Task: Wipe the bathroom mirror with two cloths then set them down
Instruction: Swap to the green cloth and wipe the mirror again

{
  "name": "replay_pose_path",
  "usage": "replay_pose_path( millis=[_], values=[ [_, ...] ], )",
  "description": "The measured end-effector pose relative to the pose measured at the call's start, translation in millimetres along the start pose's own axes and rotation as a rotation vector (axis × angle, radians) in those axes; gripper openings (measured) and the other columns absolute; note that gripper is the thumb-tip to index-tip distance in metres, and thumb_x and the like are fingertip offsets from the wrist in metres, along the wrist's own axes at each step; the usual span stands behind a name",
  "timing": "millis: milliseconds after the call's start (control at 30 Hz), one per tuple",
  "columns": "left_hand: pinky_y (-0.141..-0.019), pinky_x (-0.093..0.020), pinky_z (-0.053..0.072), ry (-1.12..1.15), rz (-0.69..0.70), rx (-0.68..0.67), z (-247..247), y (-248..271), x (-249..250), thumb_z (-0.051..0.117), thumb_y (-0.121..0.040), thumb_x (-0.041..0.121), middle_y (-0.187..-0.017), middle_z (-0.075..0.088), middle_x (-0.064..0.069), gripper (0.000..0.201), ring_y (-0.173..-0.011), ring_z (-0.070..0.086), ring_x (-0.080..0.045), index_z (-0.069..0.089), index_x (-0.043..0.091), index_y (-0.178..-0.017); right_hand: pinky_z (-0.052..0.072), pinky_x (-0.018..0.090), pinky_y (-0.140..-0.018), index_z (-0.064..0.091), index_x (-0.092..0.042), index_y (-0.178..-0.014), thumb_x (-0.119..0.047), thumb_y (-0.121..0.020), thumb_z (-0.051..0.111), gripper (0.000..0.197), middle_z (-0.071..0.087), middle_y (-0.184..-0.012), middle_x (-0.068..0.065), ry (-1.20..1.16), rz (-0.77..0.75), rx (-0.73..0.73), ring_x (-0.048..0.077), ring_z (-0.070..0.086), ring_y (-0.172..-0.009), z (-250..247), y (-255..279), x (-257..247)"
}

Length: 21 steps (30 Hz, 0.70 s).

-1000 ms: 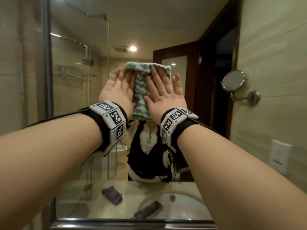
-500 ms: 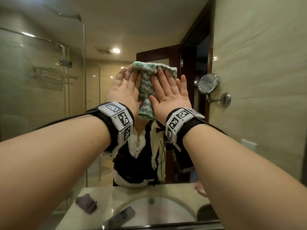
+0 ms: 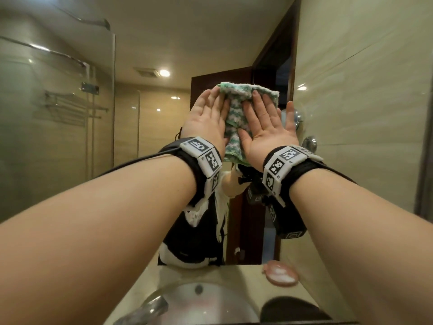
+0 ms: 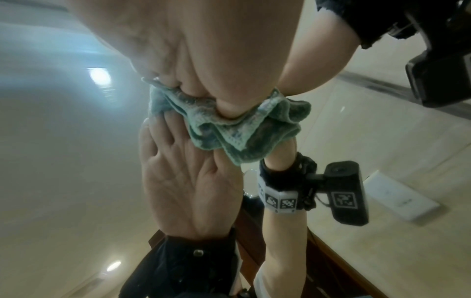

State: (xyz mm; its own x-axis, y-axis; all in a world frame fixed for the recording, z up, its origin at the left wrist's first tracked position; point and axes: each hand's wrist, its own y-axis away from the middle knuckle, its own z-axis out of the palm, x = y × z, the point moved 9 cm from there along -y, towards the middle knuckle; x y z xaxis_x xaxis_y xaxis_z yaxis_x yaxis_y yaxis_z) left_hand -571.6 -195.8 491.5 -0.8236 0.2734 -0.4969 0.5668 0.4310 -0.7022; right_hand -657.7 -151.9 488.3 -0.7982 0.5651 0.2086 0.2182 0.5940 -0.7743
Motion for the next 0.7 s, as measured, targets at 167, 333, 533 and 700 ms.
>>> replay_pose_path(
  millis=[167,333,533,700],
  values=[
    [-0.11,-0.042,-0.019,0.0,-0.012,0.014,-4,1,4,0.009,-0.098,0.047,-0.152,-0.02,-0.018,0.073,-0.14,-0.022,-0.03,-0.022,-0.002,-0.142,-0.024,0.049,-0.108,-0.019,-0.024,-0.145,-0.048,-0.096,0.008,0.06,-0.028,-0.152,-0.004,-0.013,0.023,0.02,0.014,-0.027,-0.139,3,3,5],
    [-0.109,-0.042,-0.019,-0.068,0.035,-0.017,8,15,6,0.009,-0.098,0.047,-0.152,-0.022,-0.018,0.072,-0.14,-0.023,-0.03,-0.022,-0.002,-0.141,-0.02,0.041,-0.113,-0.02,-0.021,-0.145,-0.047,-0.097,0.01,0.062,-0.028,-0.153,0.001,-0.053,0.019,-0.001,0.017,-0.026,-0.14,17,20,-7],
    [-0.108,-0.042,-0.021,-0.081,0.058,-0.051,34,39,3,0.01,-0.098,0.048,-0.15,-0.025,-0.019,0.073,-0.139,-0.024,-0.031,-0.024,-0.001,-0.14,-0.022,0.034,-0.111,-0.025,-0.018,-0.139,-0.046,-0.098,0.014,0.063,-0.028,-0.152,0.002,-0.108,-0.023,-0.013,0.017,-0.025,-0.14,30,42,-33],
    [-0.109,-0.04,-0.02,-0.061,0.077,-0.077,48,48,-8,0.01,-0.099,0.046,-0.15,-0.026,-0.02,0.072,-0.14,-0.022,-0.029,-0.024,-0.001,-0.14,-0.023,0.032,-0.11,-0.024,-0.016,-0.139,-0.045,-0.099,0.017,0.064,-0.026,-0.153,0.003,-0.131,-0.047,0.01,0.018,-0.024,-0.141,32,46,-54]
  ],
)
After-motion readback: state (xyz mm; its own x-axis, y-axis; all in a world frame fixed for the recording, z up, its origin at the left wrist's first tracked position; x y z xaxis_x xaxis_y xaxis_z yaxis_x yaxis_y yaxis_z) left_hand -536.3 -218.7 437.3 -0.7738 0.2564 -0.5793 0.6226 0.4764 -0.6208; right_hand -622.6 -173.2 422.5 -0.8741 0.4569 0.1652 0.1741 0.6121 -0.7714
